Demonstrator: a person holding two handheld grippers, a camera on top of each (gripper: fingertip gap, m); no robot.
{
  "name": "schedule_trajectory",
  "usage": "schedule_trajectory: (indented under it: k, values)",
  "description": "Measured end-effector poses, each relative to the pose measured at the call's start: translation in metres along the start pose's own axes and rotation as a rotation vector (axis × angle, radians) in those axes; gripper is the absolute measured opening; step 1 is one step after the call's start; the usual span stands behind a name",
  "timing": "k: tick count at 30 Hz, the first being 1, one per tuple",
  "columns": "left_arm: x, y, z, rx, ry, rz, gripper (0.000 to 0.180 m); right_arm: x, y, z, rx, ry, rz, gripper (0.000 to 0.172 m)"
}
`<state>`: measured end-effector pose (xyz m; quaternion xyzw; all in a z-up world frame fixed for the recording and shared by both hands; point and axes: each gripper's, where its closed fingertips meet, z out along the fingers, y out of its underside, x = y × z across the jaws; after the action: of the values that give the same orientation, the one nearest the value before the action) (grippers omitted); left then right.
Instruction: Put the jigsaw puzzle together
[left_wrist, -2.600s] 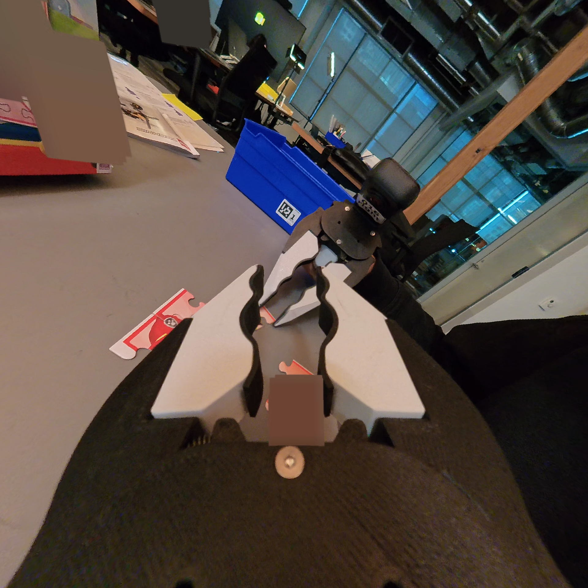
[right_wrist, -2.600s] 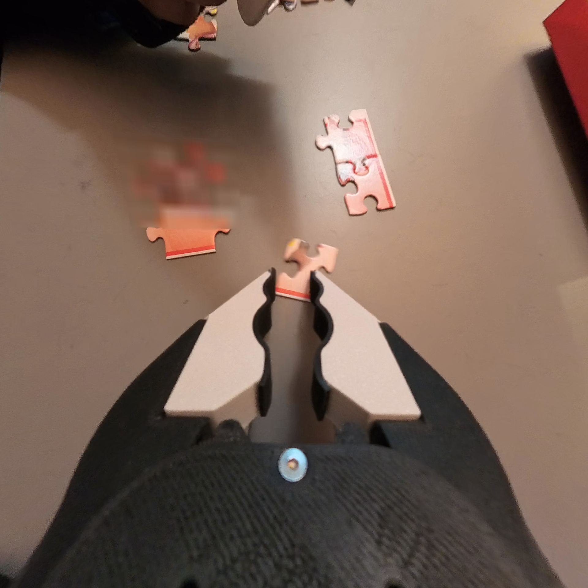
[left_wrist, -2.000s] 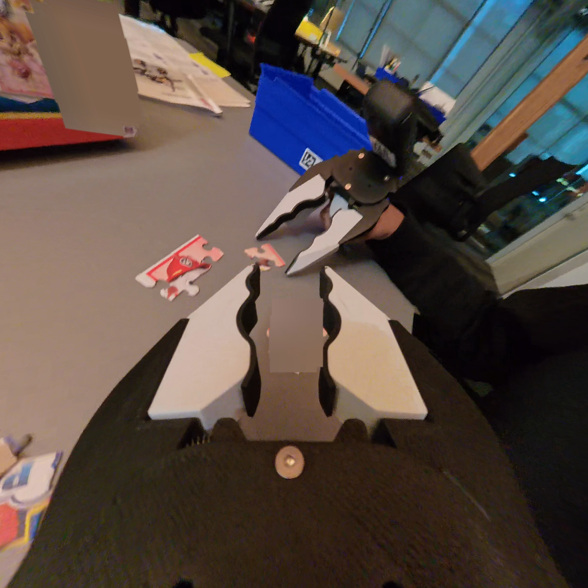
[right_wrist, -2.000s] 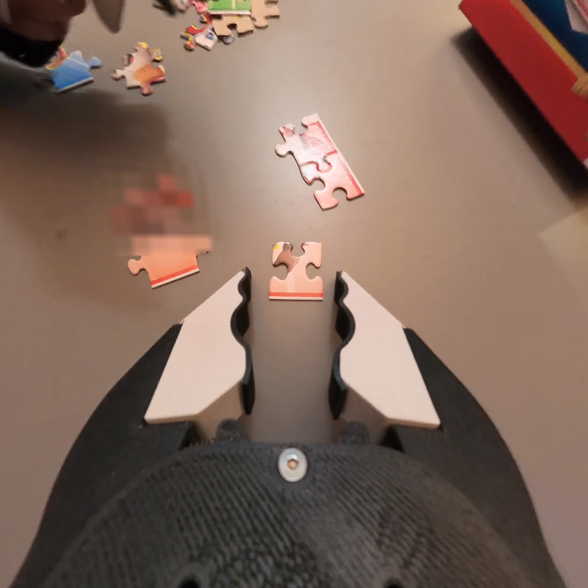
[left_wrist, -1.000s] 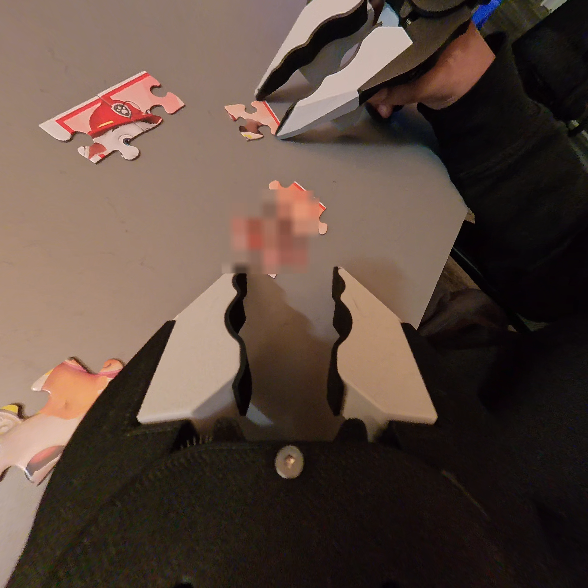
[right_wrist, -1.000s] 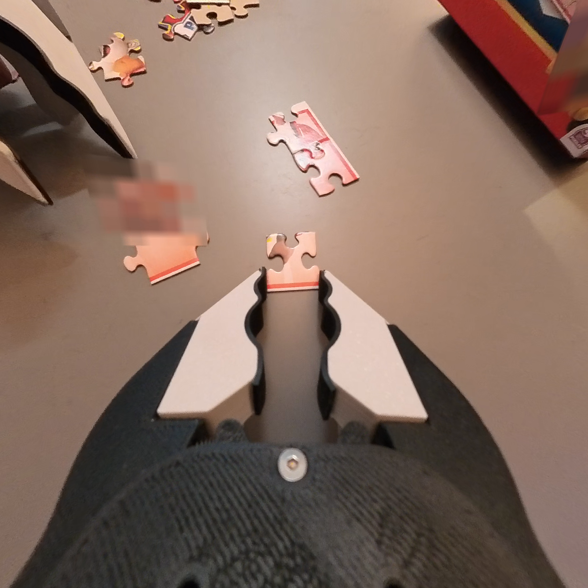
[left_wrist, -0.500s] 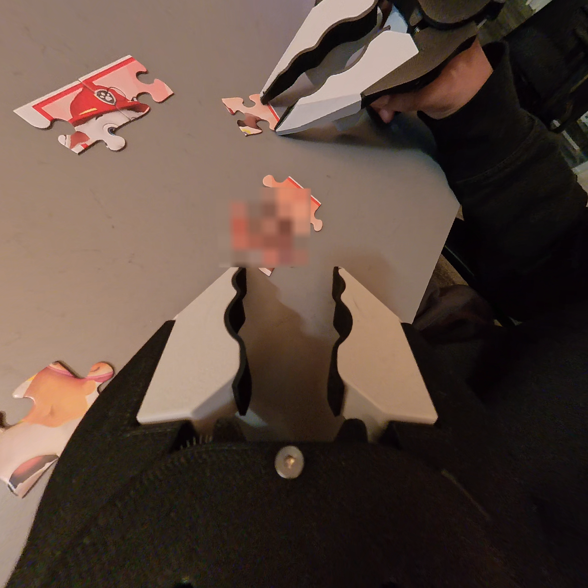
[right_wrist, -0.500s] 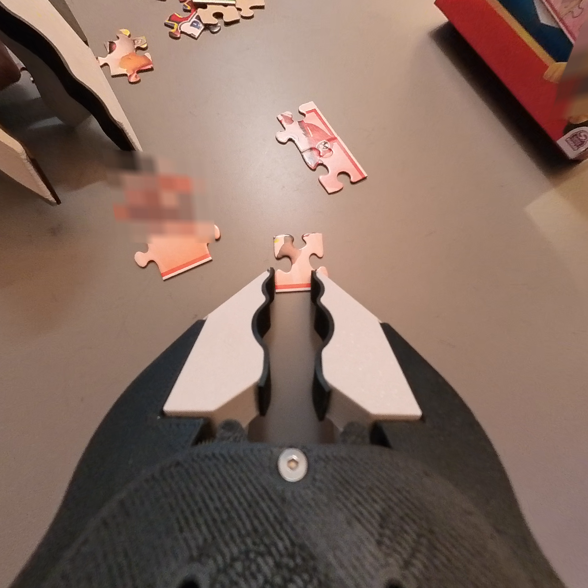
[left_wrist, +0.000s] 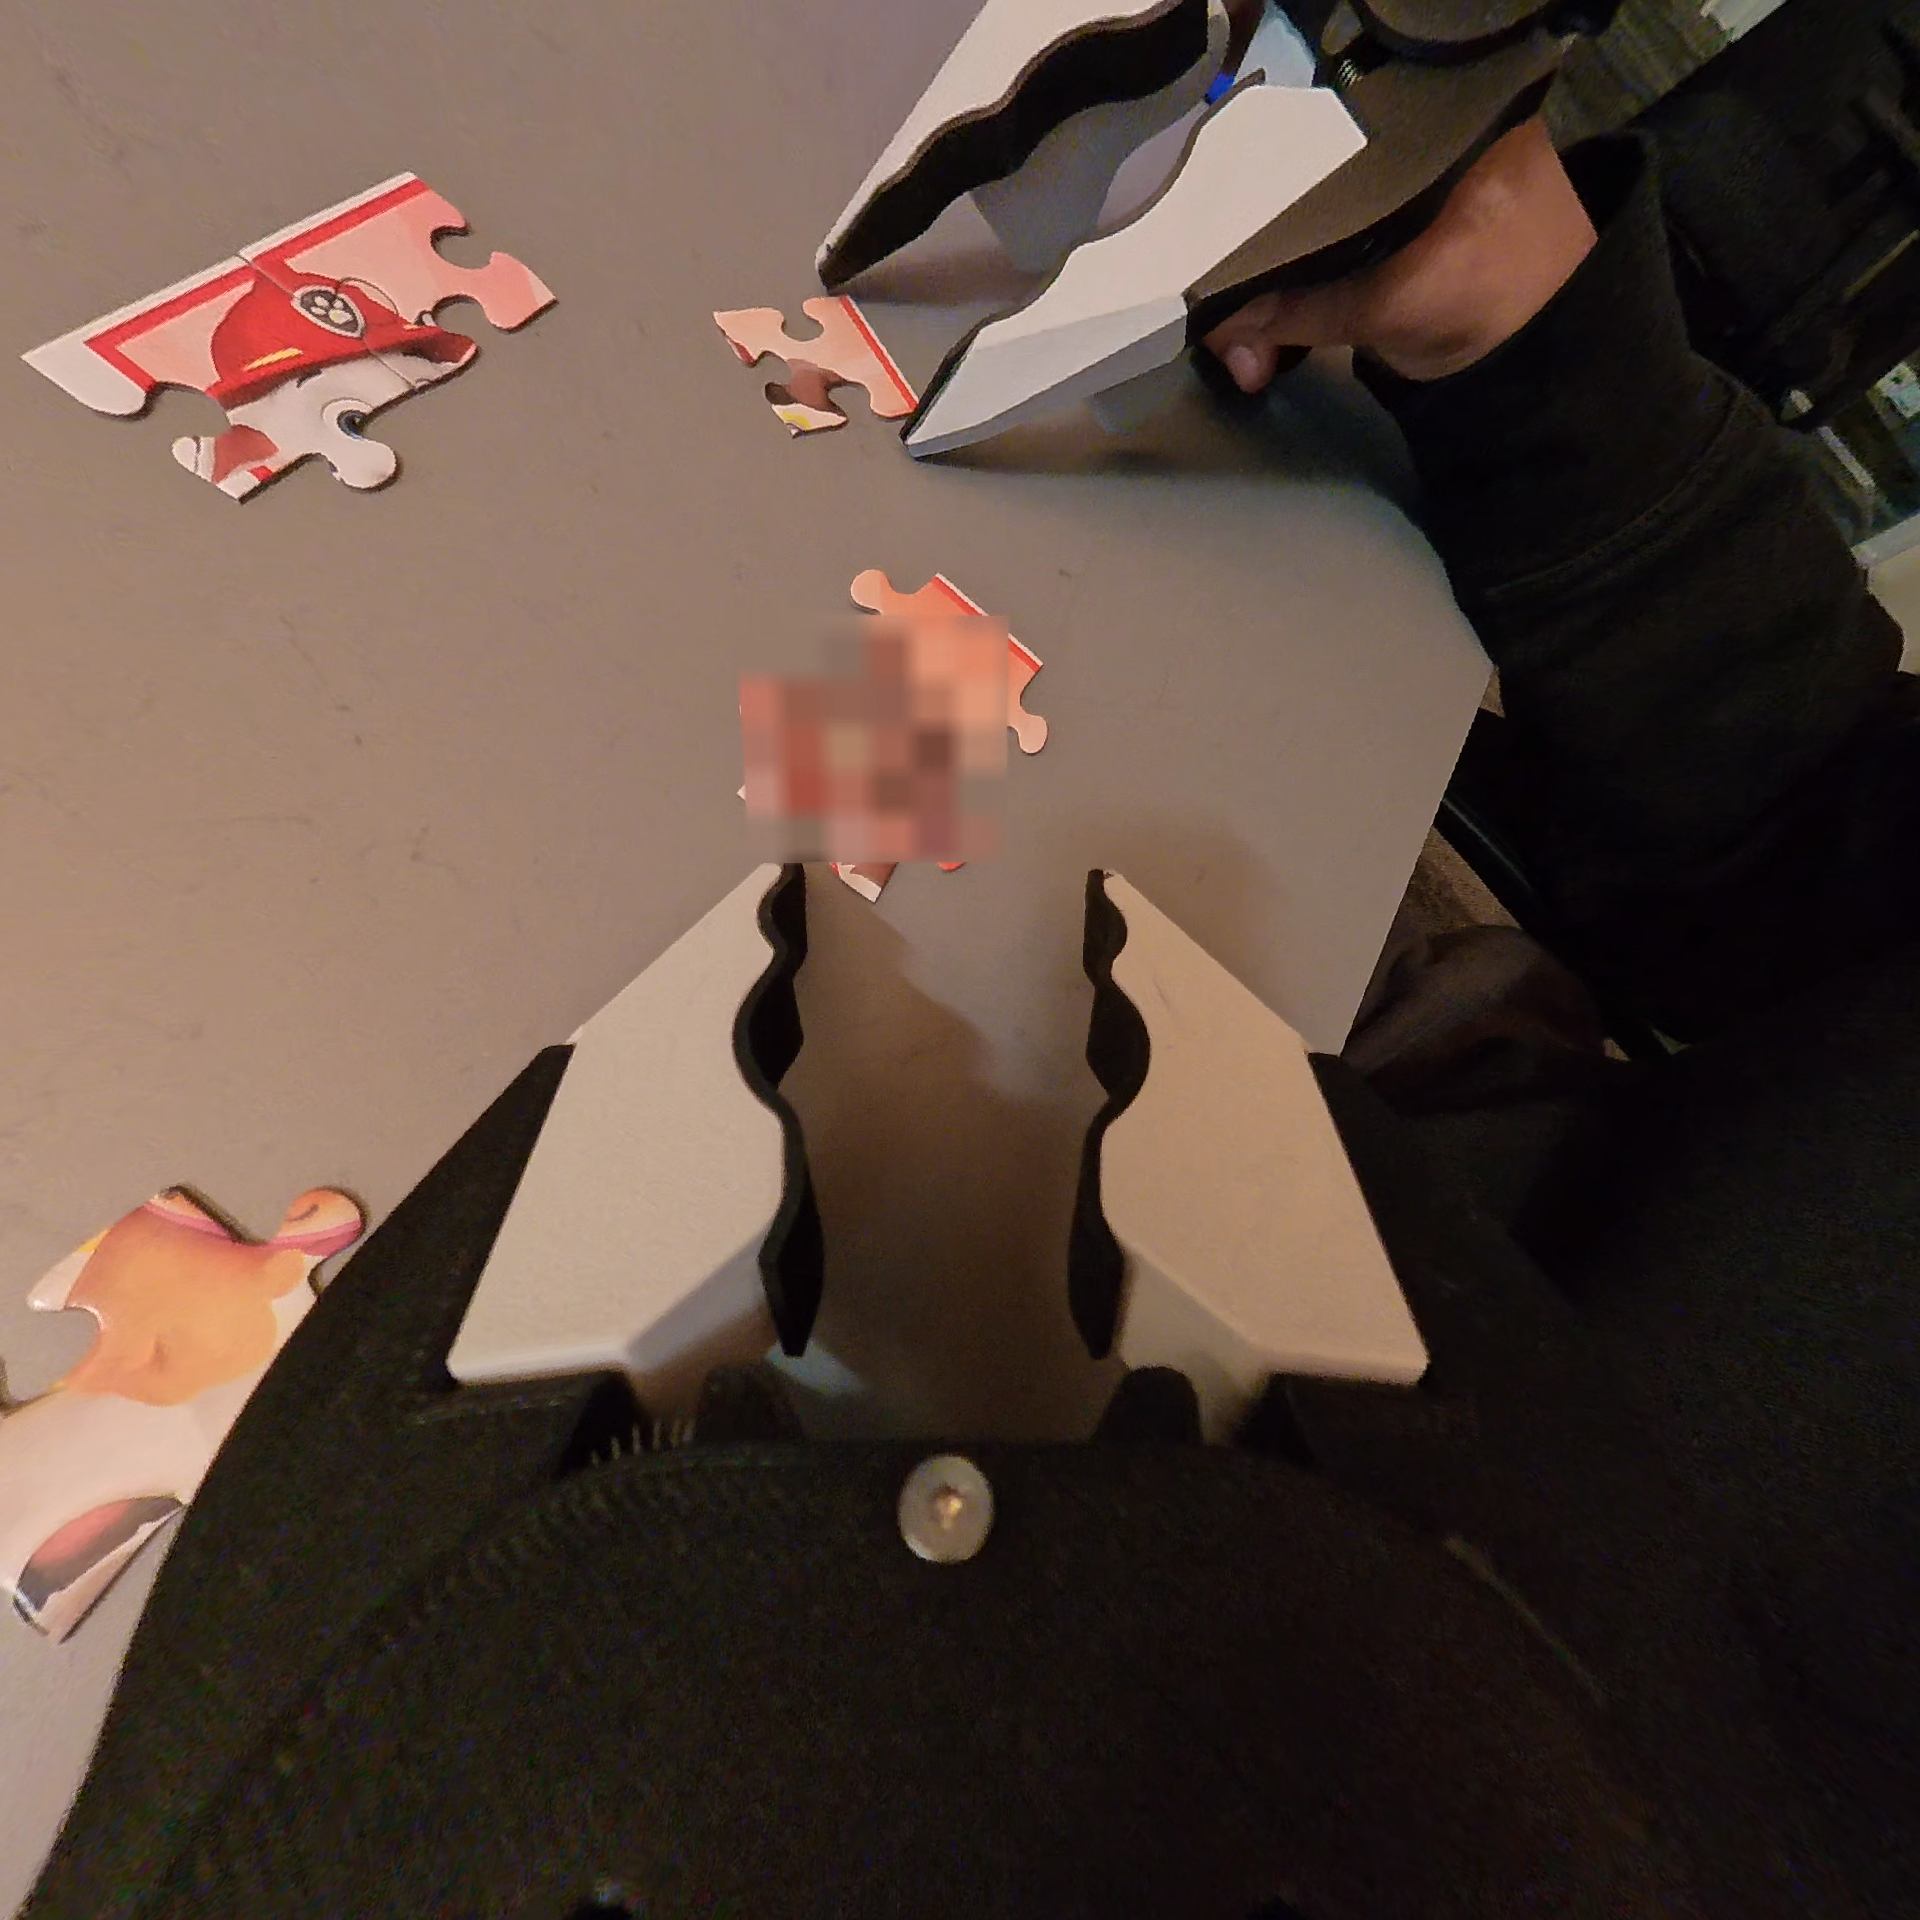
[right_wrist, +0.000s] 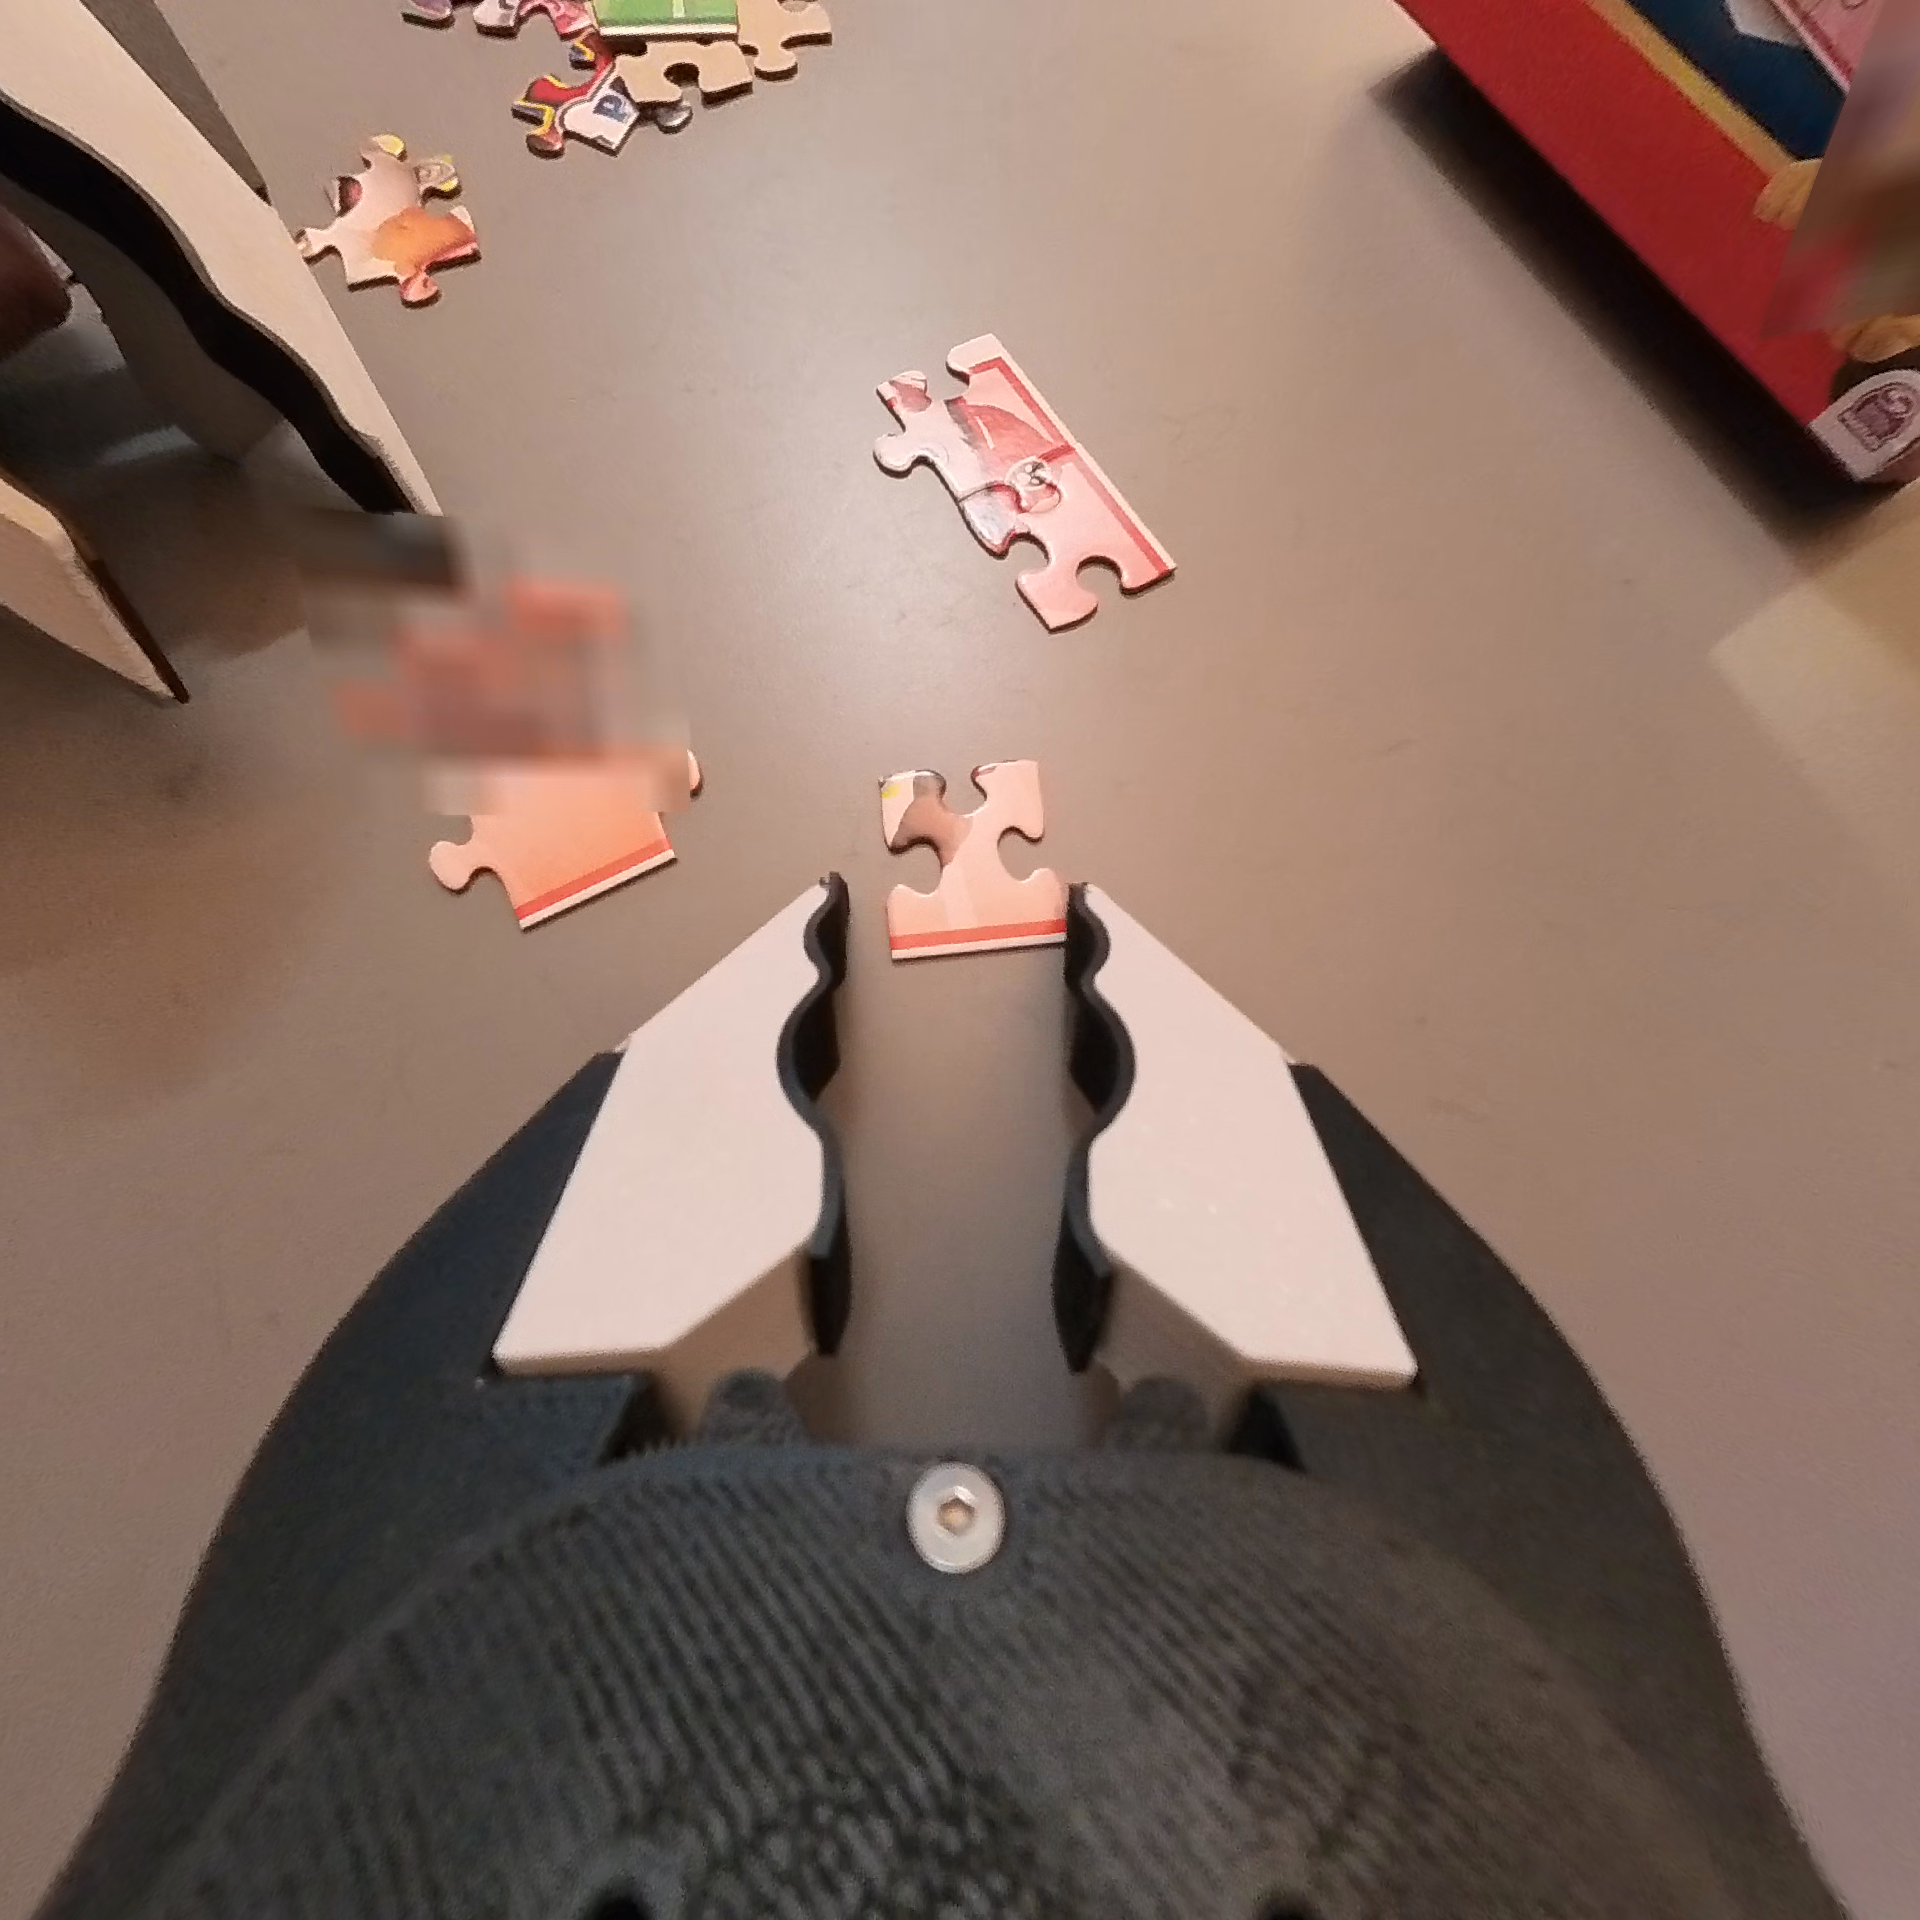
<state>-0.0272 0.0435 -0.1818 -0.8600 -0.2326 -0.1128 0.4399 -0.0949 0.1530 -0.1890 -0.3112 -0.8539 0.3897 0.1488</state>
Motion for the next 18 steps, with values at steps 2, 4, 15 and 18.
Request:
schedule_trajectory:
  k: [2, 4, 15, 18]
  values:
    - [0.0001, 0.0, 0.0001, 0.0, 0.001, 0.0, 0.052, 0.0004, 0.0, 0.0, 0.0, 0.0, 0.004, 0.041]
    - [0.0005, -0.0001, 0.0003, 0.0, 0.005, -0.002, 0.052, 0.0021, 0.0003, 0.0002, -0.002, 0.006, 0.013, 0.041]
    - [0.0016, 0.0004, 0.0006, -0.004, 0.012, 0.001, 0.05, 0.0053, 0.0012, 0.0009, -0.01, 0.016, 0.032, 0.032]
    - [0.0017, 0.0005, 0.0007, -0.006, 0.011, 0.004, 0.05, 0.0052, 0.0012, 0.0009, -0.01, 0.016, 0.031, 0.032]
